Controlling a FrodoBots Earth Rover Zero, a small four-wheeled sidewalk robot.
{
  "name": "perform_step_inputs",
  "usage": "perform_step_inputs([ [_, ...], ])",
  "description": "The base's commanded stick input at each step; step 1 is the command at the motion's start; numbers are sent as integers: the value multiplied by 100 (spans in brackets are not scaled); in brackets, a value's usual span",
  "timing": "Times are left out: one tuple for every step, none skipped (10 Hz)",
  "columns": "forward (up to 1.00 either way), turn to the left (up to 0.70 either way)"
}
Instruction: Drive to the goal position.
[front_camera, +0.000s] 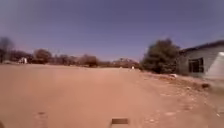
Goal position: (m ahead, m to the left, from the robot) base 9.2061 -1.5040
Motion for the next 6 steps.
perform_step_inputs([
  [100,-2],
  [100,-2],
  [100,-2],
  [100,-2],
  [100,-2],
  [100,-2],
])
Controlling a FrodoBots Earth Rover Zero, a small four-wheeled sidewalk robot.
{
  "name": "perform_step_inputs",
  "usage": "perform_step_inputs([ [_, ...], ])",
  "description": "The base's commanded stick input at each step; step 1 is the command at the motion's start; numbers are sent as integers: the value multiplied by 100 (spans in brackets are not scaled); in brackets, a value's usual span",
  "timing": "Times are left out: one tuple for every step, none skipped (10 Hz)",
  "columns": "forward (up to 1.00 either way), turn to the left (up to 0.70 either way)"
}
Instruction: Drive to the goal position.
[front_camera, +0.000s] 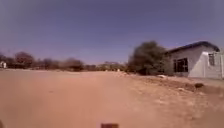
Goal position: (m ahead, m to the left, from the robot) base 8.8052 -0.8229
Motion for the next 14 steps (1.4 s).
perform_step_inputs([
  [100,-1],
  [100,0],
  [100,0],
  [100,0],
  [100,10],
  [100,22],
  [100,27],
  [100,27],
  [100,14],
  [100,3],
  [100,2],
  [100,2],
  [100,2],
  [100,2],
])
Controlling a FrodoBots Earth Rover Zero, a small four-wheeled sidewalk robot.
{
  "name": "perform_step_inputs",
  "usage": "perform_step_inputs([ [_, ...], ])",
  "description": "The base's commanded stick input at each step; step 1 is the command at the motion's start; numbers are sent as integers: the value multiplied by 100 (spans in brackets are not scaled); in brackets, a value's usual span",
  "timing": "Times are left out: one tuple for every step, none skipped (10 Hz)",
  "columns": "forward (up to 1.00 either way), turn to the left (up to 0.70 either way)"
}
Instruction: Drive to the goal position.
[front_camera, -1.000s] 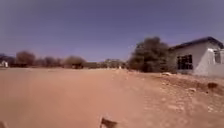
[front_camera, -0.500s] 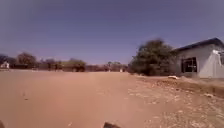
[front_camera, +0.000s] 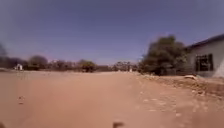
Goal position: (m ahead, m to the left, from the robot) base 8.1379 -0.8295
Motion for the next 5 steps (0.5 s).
perform_step_inputs([
  [100,2],
  [100,2],
  [100,2],
  [100,2],
  [100,2],
])
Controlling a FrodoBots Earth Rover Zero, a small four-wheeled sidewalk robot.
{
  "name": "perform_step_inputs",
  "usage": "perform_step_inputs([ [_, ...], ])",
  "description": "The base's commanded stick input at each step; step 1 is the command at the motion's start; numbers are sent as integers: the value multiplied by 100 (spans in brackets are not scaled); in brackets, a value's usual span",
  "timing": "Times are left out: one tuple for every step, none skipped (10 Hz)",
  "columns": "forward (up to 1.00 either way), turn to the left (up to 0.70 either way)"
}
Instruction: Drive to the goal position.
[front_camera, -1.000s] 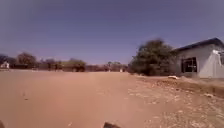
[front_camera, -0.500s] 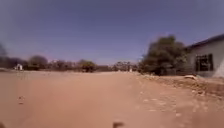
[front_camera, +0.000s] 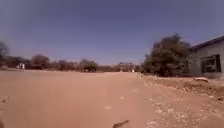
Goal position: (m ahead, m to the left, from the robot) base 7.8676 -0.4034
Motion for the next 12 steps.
perform_step_inputs([
  [100,2],
  [100,2],
  [100,2],
  [100,2],
  [100,2],
  [100,2],
  [100,2],
  [100,2],
  [100,2],
  [100,2],
  [100,2],
  [100,2],
])
